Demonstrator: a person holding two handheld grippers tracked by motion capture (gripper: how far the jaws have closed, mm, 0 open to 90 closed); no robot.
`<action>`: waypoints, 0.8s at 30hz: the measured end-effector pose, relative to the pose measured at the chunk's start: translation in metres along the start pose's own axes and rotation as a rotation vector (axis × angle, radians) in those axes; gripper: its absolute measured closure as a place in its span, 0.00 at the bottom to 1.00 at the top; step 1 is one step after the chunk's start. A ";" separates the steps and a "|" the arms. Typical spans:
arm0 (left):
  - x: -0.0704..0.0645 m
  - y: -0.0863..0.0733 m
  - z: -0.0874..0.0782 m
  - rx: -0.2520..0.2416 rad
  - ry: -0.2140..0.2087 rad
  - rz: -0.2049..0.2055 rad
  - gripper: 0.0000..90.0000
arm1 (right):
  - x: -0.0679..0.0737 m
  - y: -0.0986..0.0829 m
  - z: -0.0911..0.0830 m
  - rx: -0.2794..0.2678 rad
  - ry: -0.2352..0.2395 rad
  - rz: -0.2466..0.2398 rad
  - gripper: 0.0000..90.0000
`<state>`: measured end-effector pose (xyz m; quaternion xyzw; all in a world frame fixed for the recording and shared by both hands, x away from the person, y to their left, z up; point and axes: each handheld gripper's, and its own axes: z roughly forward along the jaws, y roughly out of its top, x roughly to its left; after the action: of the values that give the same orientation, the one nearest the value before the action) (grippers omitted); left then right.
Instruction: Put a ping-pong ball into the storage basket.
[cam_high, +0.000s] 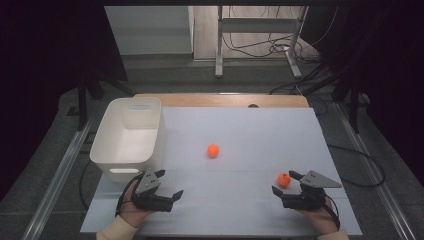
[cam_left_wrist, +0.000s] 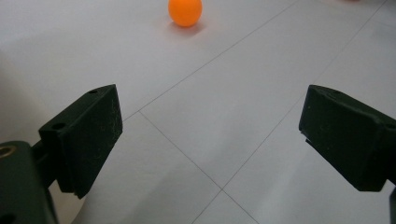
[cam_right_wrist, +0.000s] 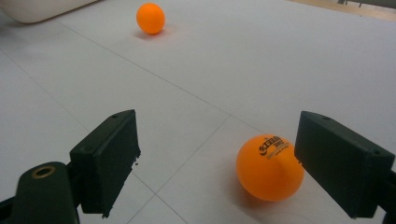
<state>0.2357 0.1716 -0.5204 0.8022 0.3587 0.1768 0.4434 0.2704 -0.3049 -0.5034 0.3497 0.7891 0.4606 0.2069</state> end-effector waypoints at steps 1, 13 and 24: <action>0.000 0.000 0.000 0.000 0.000 0.000 0.08 | 0.000 0.000 0.000 0.000 0.001 0.000 0.16; 0.000 0.000 0.001 0.005 0.004 0.002 0.08 | 0.002 0.001 0.001 0.011 0.009 -0.018 0.16; 0.001 0.000 0.001 0.005 -0.004 -0.003 0.08 | 0.003 0.001 0.004 0.015 0.011 -0.022 0.16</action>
<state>0.2367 0.1714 -0.5215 0.8032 0.3592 0.1738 0.4423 0.2716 -0.3002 -0.5043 0.3402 0.7974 0.4543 0.2050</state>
